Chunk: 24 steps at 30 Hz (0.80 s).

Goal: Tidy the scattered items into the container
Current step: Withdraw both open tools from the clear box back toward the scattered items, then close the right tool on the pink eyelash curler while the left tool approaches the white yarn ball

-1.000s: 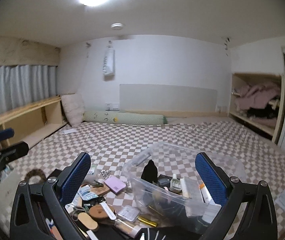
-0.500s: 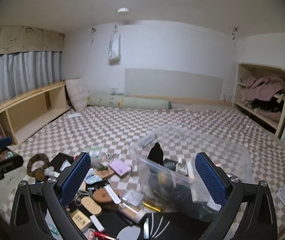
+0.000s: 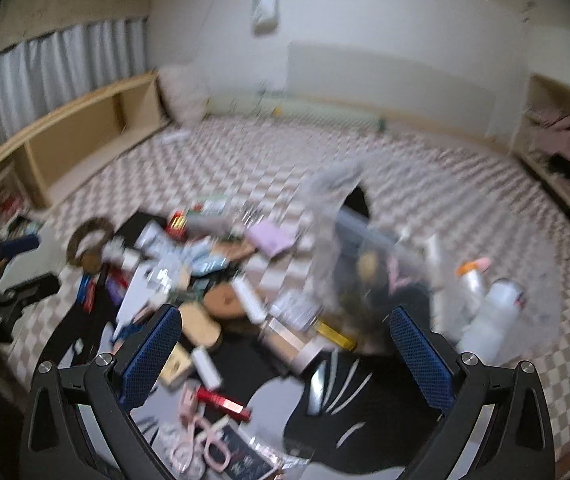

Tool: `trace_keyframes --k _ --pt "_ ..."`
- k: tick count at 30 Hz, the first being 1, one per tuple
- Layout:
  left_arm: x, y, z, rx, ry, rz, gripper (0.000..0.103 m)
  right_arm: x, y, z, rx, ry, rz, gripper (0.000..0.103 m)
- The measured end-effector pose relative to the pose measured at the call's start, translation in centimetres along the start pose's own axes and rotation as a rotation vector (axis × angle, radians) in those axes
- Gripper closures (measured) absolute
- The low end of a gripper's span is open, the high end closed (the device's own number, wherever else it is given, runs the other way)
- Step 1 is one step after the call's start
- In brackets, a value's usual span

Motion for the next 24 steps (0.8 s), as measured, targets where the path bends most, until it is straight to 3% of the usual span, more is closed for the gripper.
trace_keyframes --k 10,16,24 --pt "-3.9 3.3 -1.7 -0.039 0.055 0.143 0.000 -5.2 4.5 1.2 0.104 -0.043 0.218 0.001" --pt "-6.1 4.4 -4.1 -0.070 0.120 0.212 0.000 -9.1 7.1 2.2 0.171 -0.062 0.365 0.025" --pt "-8.7 5.5 -6.5 -0.086 0.212 0.285 0.000 -11.6 10.2 4.3 0.256 -0.105 0.500 0.044"
Point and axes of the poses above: each gripper's, at about its wrist camera, not at the fingertips, and y roughly the way its jaws point, z to its left, x to its top, the point moved 7 cm from there along y, roughly the way its jaws point, and after that the axes turned 11 degrees about x, right-handed, at the moved point
